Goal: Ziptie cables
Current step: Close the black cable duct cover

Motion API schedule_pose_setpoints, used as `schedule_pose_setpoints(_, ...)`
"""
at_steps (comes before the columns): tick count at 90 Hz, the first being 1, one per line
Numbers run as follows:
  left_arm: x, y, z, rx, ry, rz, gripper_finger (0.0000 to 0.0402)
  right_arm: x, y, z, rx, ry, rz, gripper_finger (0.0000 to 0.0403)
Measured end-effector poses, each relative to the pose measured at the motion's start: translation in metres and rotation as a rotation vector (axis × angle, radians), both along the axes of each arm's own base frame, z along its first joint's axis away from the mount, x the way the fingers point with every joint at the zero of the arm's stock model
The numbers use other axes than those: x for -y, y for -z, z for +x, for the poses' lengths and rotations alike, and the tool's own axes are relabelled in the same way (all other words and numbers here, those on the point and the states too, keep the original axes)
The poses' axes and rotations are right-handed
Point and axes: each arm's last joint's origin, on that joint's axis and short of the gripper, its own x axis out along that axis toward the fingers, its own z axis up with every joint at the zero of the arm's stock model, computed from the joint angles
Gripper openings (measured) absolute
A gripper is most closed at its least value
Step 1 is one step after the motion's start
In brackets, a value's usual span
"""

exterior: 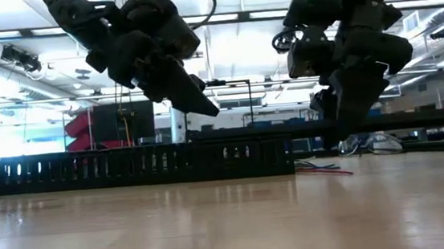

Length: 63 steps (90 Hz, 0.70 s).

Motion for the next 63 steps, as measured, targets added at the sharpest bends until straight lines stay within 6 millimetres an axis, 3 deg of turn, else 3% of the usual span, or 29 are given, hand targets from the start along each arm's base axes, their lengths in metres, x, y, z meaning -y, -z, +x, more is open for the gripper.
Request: schedule_pose_setpoints(63,-0.0008,0.0020,-0.0014,-0.026,-0.021,0.015,0.0152,-0.0064,-0.0053,0.0045,0.038,-0.008,-0.052,0.0229)
